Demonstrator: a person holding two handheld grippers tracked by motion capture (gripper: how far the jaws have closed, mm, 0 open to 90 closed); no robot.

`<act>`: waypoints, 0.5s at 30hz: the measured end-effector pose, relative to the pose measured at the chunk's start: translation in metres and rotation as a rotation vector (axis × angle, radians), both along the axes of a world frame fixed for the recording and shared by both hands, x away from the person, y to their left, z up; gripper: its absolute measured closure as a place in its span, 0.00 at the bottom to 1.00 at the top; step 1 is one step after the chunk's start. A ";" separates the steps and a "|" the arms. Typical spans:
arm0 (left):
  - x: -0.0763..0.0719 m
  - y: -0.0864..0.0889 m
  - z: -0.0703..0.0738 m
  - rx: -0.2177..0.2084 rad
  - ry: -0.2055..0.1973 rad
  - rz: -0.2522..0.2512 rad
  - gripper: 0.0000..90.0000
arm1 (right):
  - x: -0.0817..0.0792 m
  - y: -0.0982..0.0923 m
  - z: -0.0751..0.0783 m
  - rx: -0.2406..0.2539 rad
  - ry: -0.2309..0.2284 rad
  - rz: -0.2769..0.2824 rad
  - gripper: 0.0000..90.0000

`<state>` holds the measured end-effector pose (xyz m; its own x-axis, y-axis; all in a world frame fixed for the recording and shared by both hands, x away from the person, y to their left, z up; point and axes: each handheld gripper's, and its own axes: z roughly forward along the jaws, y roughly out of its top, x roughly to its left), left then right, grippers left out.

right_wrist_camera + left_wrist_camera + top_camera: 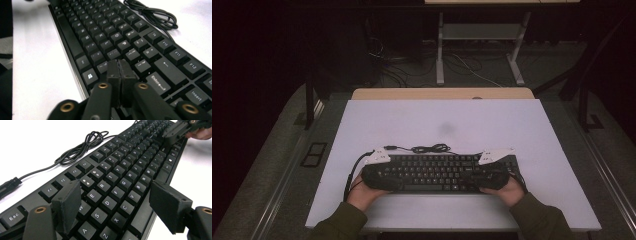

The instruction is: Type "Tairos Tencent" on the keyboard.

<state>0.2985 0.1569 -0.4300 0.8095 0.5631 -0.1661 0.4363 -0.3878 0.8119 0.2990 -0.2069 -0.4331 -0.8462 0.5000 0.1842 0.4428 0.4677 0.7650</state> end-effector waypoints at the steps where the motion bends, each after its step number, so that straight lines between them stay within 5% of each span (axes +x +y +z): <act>1: 0.000 0.000 0.000 -0.004 0.001 0.003 0.27 | 0.001 0.001 0.001 0.008 0.003 -0.005 0.92; 15: -0.001 0.002 0.002 -0.007 -0.018 0.006 0.27 | 0.017 0.011 0.006 0.076 0.001 -0.036 0.53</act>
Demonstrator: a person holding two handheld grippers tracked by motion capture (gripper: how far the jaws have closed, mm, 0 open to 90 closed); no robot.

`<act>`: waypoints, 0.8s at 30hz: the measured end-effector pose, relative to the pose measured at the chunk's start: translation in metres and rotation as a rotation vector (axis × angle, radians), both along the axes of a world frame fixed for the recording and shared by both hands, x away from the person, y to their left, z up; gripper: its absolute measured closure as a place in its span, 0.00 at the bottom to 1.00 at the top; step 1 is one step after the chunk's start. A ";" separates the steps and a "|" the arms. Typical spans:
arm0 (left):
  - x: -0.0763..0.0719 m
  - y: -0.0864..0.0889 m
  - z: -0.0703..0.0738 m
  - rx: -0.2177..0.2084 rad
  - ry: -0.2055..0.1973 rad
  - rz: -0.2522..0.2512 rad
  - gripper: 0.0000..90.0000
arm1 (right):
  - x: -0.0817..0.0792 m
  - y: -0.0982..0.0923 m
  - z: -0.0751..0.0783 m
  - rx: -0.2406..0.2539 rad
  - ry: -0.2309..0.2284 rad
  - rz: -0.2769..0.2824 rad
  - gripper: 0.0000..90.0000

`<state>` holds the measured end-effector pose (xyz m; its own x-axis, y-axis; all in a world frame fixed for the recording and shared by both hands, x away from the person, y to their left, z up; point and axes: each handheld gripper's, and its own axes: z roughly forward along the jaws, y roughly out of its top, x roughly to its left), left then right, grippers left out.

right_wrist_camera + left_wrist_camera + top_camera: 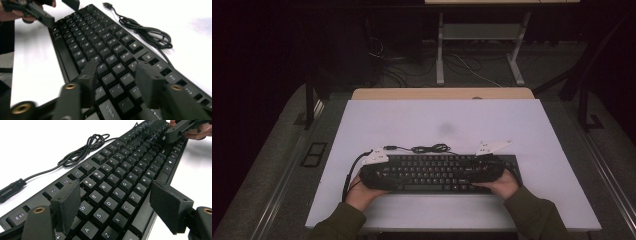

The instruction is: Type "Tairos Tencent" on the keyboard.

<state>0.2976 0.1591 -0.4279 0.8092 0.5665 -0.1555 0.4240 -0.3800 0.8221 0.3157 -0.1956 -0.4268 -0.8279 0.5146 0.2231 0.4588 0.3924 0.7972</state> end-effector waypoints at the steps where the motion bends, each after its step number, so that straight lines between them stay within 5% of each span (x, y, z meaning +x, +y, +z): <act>1: 0.000 0.000 0.000 0.002 0.000 -0.001 0.27 | 0.001 0.001 0.000 0.004 0.001 -0.002 0.50; 12: 0.001 0.002 -0.001 -0.001 -0.001 0.004 0.27 | 0.010 0.015 0.003 0.025 -0.017 -0.014 0.35; 24: 0.001 0.004 -0.001 0.008 -0.006 0.012 0.35 | 0.013 0.020 0.000 0.028 -0.025 -0.016 0.32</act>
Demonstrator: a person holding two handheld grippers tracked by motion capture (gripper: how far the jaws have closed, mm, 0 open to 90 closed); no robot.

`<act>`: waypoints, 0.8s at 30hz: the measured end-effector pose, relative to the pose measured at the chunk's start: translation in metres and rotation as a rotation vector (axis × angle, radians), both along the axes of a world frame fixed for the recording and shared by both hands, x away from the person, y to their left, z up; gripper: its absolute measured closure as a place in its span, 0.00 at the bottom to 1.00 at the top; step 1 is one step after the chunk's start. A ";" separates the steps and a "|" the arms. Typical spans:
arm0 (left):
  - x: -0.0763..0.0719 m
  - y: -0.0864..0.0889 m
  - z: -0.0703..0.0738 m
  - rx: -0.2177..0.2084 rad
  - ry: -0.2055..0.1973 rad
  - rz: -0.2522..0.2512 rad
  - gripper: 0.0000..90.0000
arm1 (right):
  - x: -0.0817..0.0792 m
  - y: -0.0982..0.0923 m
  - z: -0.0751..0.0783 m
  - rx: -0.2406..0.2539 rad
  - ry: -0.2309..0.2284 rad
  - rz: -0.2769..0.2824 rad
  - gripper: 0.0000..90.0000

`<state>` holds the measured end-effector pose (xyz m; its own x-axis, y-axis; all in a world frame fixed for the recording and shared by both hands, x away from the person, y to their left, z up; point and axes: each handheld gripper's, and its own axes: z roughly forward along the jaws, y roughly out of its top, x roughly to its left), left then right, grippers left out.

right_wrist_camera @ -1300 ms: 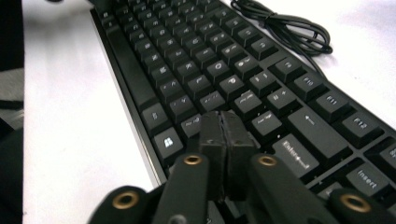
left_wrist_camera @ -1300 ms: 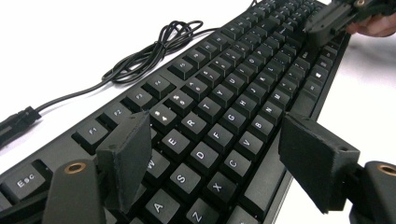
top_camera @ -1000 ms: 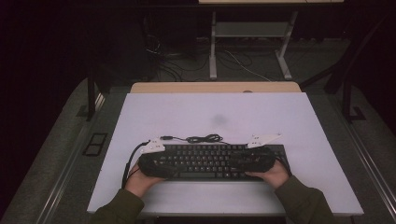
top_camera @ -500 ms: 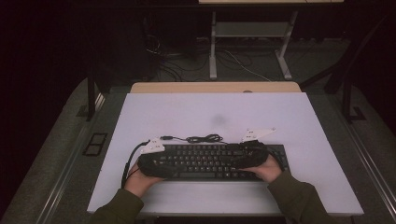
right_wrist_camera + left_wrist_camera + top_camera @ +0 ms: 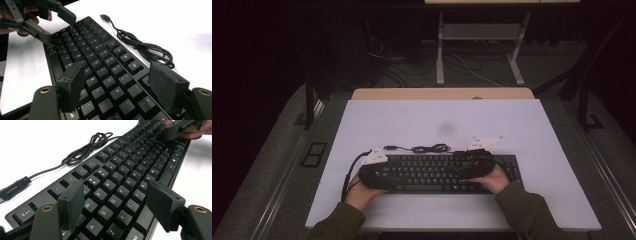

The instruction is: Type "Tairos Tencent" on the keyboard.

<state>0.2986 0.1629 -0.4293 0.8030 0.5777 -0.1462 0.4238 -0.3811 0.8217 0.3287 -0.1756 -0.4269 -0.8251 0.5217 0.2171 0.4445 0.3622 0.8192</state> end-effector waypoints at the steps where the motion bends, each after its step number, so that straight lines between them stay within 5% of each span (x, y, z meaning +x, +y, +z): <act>1: 0.000 0.000 0.000 0.002 -0.002 0.004 0.36 | 0.000 0.001 0.000 -0.001 0.001 0.000 0.32; 11: 0.000 0.009 0.003 0.001 -0.035 0.033 0.63 | 0.003 0.004 0.000 -0.006 -0.007 0.014 0.32; 24: -0.003 0.019 -0.002 0.042 -0.007 0.056 0.94 | 0.006 0.004 0.000 -0.010 -0.010 0.032 0.32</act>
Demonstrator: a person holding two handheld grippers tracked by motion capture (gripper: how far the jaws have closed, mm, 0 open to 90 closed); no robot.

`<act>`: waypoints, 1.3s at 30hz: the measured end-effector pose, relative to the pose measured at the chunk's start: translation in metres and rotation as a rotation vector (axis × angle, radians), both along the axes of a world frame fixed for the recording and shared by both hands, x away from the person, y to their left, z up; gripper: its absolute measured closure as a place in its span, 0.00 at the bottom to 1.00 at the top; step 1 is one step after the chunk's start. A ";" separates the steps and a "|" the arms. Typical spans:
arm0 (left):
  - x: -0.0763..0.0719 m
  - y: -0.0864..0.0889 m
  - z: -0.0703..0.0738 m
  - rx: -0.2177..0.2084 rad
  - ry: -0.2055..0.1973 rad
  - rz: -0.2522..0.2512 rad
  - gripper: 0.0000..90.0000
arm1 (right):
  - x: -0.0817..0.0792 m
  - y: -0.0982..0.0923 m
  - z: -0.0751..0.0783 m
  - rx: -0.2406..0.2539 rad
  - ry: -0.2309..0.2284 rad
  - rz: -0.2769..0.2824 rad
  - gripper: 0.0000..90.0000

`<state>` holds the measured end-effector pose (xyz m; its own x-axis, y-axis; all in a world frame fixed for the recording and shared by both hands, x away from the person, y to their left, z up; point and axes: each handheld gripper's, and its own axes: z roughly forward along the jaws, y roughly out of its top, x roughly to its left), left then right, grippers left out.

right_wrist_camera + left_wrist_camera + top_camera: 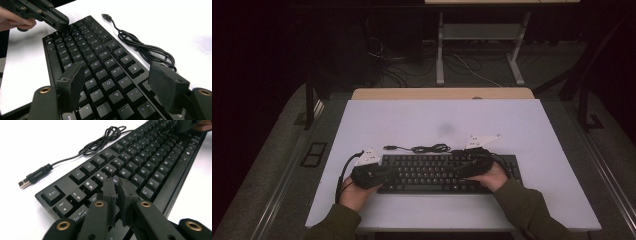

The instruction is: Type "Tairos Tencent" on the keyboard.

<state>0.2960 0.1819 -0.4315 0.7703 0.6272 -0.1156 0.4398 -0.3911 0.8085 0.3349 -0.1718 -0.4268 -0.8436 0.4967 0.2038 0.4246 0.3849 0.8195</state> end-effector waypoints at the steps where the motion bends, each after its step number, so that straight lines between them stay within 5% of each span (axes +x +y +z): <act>1: 0.000 0.001 0.000 0.004 0.005 -0.003 0.95 | 0.000 0.000 0.000 0.000 0.003 -0.001 0.32; 39: 0.005 0.001 -0.011 0.010 0.055 -0.010 0.99 | 0.000 0.003 -0.005 -0.009 -0.002 0.015 0.30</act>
